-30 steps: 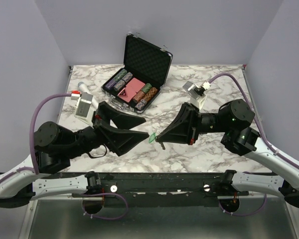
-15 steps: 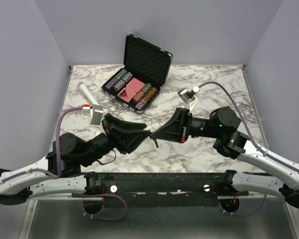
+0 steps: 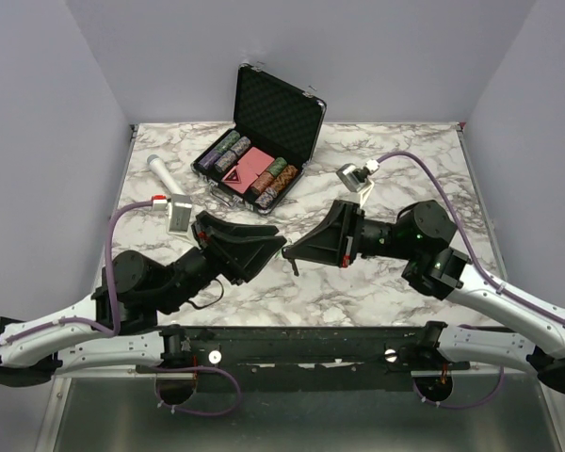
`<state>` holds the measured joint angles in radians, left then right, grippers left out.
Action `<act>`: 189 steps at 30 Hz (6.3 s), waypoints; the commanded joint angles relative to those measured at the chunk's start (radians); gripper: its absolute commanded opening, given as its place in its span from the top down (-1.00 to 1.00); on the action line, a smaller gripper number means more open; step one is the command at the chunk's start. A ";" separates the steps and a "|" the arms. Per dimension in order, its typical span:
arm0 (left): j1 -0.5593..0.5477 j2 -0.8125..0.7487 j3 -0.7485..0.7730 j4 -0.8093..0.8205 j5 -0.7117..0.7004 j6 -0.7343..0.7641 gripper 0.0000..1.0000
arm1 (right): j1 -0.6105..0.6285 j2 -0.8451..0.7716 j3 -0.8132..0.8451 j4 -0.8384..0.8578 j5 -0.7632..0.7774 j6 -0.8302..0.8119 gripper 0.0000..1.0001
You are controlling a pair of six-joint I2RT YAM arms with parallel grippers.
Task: Remove the keys from the keyring
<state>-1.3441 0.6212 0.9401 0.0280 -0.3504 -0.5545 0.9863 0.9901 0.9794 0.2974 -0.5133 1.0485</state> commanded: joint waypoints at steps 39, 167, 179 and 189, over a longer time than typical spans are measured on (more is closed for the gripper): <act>-0.007 0.051 0.083 -0.148 0.157 0.013 1.00 | 0.000 0.033 0.125 -0.142 -0.068 -0.073 0.99; -0.007 0.058 0.146 -0.274 -0.093 -0.129 -0.40 | -0.001 -0.006 0.249 -1.246 0.748 0.053 0.99; -0.007 0.092 0.325 -0.881 -0.206 -0.504 -0.39 | -0.003 0.407 0.283 -1.448 0.316 -0.251 0.99; -0.006 0.080 0.368 -0.979 -0.179 -0.599 -0.40 | -0.109 0.254 0.219 -0.852 0.096 -0.029 0.99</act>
<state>-1.3441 0.7246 1.3067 -0.8764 -0.5163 -1.0756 0.8864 1.3518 1.2243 -0.8482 -0.3759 0.8982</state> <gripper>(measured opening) 0.699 0.011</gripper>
